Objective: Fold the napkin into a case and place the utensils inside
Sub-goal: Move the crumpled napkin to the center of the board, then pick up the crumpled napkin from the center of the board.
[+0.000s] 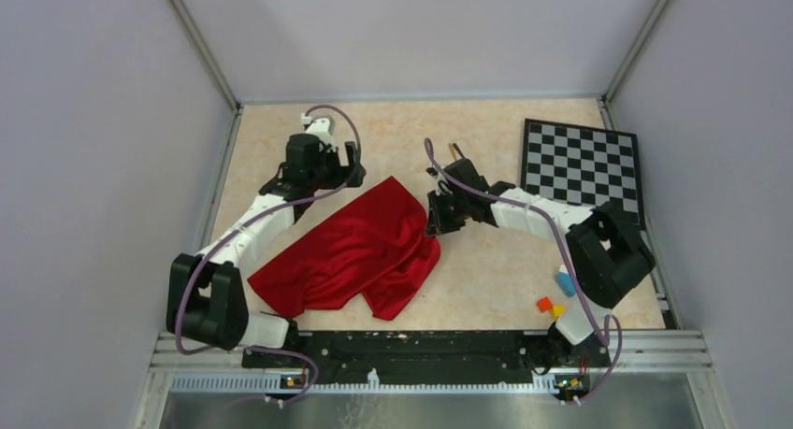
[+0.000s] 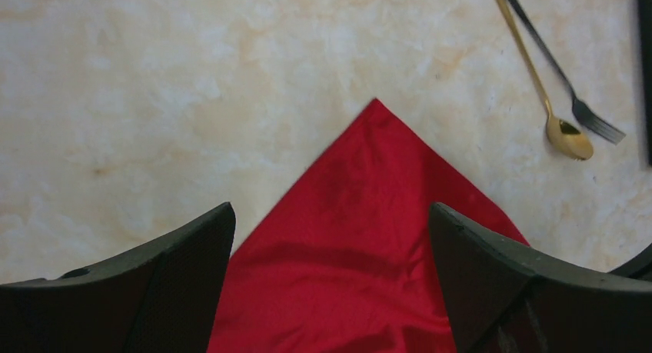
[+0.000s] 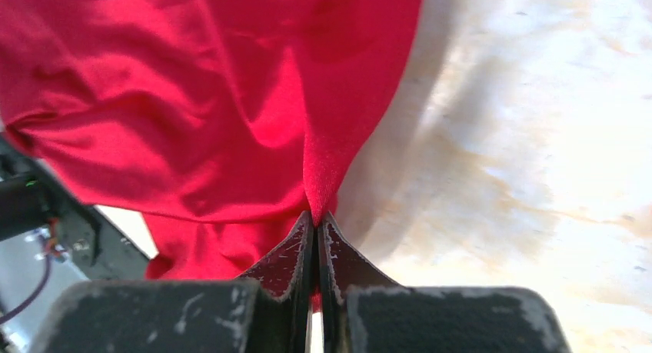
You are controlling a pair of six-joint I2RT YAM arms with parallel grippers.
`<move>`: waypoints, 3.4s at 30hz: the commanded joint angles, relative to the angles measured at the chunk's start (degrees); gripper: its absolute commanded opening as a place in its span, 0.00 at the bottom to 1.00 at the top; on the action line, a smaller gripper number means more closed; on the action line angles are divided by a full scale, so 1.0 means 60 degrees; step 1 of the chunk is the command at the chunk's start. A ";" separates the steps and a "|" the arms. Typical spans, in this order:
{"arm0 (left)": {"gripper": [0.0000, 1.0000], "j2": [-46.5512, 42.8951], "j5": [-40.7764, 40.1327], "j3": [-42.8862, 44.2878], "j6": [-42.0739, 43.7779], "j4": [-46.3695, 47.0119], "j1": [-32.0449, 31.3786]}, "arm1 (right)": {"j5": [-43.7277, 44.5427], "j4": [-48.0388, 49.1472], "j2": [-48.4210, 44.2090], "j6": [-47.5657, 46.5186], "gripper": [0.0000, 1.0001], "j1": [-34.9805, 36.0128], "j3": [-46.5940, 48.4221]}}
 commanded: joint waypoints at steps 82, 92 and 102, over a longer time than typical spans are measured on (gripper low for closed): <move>0.99 0.0361 -0.1095 0.0414 -0.2347 -0.4864 0.1810 | 0.5824 -0.3041 0.5069 -0.0267 0.60 -0.1344 0.6095; 0.99 0.1607 -0.0883 0.0467 -0.3634 -0.4672 0.2954 | 0.5733 -0.3702 0.5613 -0.0299 0.15 -0.1305 0.6761; 0.78 0.3139 -0.1684 0.1448 -0.2484 -0.4765 0.2691 | 0.5479 -0.2815 0.4920 -0.0704 0.00 -0.1305 0.6348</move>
